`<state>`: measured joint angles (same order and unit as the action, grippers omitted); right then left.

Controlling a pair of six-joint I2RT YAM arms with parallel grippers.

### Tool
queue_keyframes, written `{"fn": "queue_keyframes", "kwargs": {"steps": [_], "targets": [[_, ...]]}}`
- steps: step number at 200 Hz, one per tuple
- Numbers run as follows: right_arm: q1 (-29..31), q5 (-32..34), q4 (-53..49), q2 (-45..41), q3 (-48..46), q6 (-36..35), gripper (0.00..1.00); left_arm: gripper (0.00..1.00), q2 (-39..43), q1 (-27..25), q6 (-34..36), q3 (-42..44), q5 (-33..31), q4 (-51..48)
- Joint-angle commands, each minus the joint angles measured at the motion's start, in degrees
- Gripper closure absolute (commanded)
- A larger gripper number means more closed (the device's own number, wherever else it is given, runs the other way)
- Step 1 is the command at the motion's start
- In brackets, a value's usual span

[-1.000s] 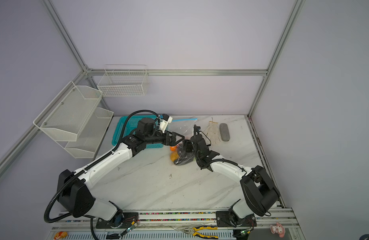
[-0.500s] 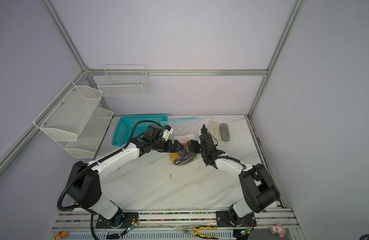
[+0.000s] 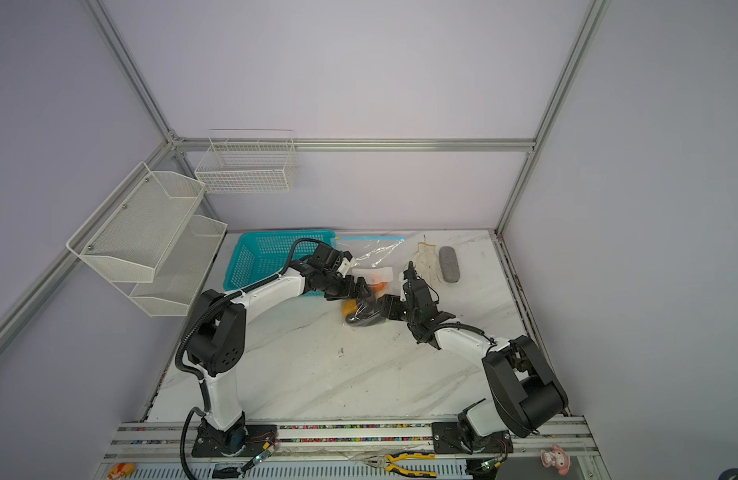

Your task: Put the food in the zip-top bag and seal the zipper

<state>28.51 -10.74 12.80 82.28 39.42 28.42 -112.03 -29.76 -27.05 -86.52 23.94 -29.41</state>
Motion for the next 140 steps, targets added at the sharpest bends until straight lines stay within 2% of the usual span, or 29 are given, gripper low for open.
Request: {"fn": "queue_keyframes", "kwargs": {"steps": [1, 19, 39, 73, 110, 124, 130, 140], "targets": [[0.17, -1.13, 1.53, -1.81, -1.06, 1.41, 0.27, 0.02, -0.75, -0.39, 1.73, -7.56, 2.76, 0.67], [0.14, -0.27, 1.21, -2.58, -0.99, 0.12, 0.27, 0.03, -1.76, -0.39, 1.71, -8.27, 3.21, 0.67], [-0.01, 3.58, -0.67, -3.29, 1.17, -1.73, 0.26, 0.03, -0.24, -0.22, 2.43, -6.71, 1.76, 1.06], [-0.86, 11.47, -4.12, -6.21, 6.13, -7.39, 0.25, 0.01, 9.25, 0.62, 3.43, 0.70, -3.22, 3.97], [-1.26, 28.18, -2.27, -12.64, 7.03, -13.74, 0.16, 0.00, 29.33, 0.01, 6.93, 18.33, -17.65, 11.12], [-1.34, 35.86, -2.26, -13.49, 8.06, -15.33, 0.16, 0.00, 37.70, -1.78, 9.09, 25.99, -27.81, 12.77], [-1.30, 37.54, -1.55, -13.99, 8.05, -17.25, 0.16, 0.00, 40.45, -2.67, 10.11, 29.65, -32.53, 14.26], [-1.34, 40.08, 2.12, -14.87, 6.11, -21.74, 0.15, 0.00, 45.27, -2.95, 10.49, 35.81, -36.93, 17.54]]}}
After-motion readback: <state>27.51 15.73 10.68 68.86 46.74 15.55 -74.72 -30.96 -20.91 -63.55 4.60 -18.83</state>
